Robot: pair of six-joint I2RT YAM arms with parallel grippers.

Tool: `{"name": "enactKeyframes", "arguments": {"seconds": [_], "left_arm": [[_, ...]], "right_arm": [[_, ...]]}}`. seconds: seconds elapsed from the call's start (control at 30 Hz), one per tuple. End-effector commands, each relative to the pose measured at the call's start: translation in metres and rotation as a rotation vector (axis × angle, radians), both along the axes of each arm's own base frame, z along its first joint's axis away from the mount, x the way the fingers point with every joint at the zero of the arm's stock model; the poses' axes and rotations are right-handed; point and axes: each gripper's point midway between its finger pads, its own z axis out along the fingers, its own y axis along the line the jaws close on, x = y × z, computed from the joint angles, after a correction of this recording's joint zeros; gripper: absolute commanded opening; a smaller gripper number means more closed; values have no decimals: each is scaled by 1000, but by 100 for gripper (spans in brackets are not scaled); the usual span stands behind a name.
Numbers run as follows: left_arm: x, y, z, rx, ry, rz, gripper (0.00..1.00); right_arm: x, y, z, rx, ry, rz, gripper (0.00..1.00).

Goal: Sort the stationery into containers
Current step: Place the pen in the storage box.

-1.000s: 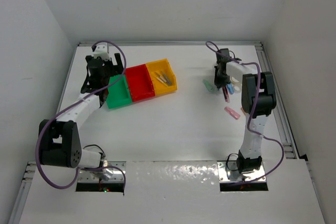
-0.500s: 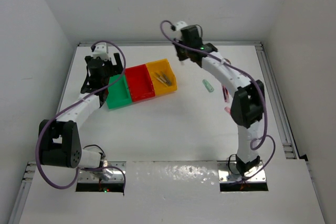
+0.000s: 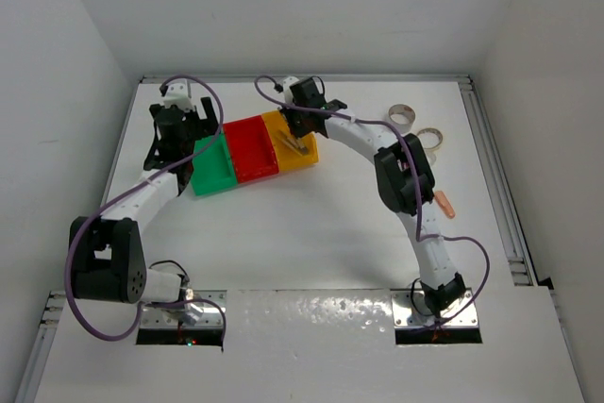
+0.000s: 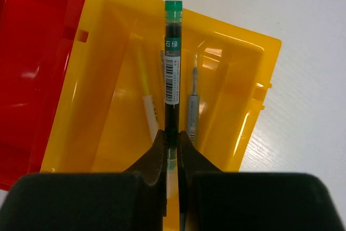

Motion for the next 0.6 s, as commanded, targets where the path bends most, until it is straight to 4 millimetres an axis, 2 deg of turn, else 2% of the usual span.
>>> {"name": "enactKeyframes", "arguments": {"seconds": [0.0,0.07,0.2,0.27,0.3,0.33,0.37,0.47,0.5,0.53,0.57], "left_arm": [[2,5,26,-15,-90,12,94],[3,5,25,-9,-91,12,94],[4,4,26,-10,-97,9,93],[4,4,26,-12,-95,5,94],[4,3,27,-12,-98,3,94],[4,3,26,-12,-97,2,94],[5,3,27,-13,-98,2,93],[5,2,27,-13,-97,-4,93],[5,1,28,-14,-97,-7,93],[6,1,26,-13,-92,-9,93],[6,1,26,-13,-92,-11,93]], "right_arm": [[2,16,25,60,-55,19,0],[-3,16,18,57,-37,17,0],[-6,15,21,71,-34,3,1],[-6,14,24,72,-41,6,14],[-6,16,31,78,-50,7,35],[-5,15,38,84,-60,7,35],[-5,16,43,88,-69,10,46],[0,18,88,132,-135,8,55],[2,15,103,149,-155,2,55],[4,6,133,189,-191,-23,55],[4,-3,145,207,-200,-44,52]]}}
